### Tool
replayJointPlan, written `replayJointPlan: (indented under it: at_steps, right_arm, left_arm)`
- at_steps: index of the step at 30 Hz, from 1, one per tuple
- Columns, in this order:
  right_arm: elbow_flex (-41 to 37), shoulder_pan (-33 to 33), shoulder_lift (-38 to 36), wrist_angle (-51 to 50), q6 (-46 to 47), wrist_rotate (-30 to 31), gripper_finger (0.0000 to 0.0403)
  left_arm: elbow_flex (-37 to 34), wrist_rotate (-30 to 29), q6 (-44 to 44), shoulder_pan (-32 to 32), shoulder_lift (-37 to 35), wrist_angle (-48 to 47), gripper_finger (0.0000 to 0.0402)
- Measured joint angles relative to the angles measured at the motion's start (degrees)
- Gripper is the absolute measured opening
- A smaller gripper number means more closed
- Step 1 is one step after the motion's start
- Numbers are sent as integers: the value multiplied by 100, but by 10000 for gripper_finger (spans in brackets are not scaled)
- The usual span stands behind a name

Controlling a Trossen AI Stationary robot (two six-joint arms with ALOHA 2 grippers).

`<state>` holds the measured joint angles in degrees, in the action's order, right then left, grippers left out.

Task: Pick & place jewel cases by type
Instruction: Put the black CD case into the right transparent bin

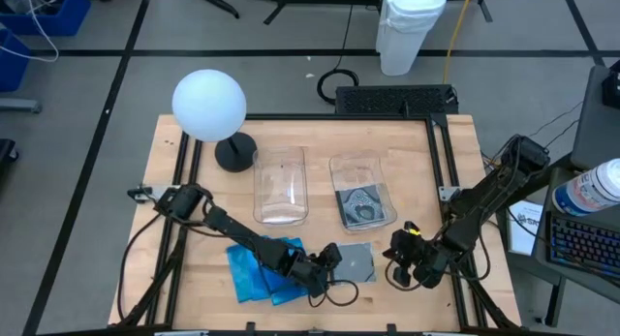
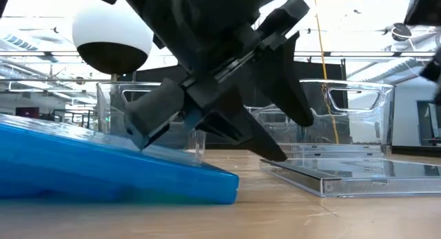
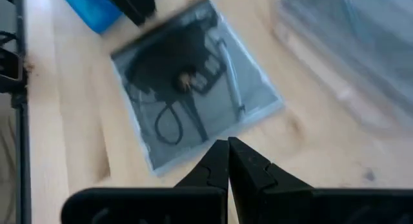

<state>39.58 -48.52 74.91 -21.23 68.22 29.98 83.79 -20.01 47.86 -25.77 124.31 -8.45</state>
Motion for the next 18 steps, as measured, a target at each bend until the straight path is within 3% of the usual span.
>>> replayJointPlan:
  at_steps: [6,18]
  right_arm:
    - [-561,111,2,268,645,-457,0]
    - [-2002,552,2,3002,606,-926,0]
  left_arm:
    - [5,199,-29,113,45,-310,211]
    - [4,326,71,195,78,-475,211]
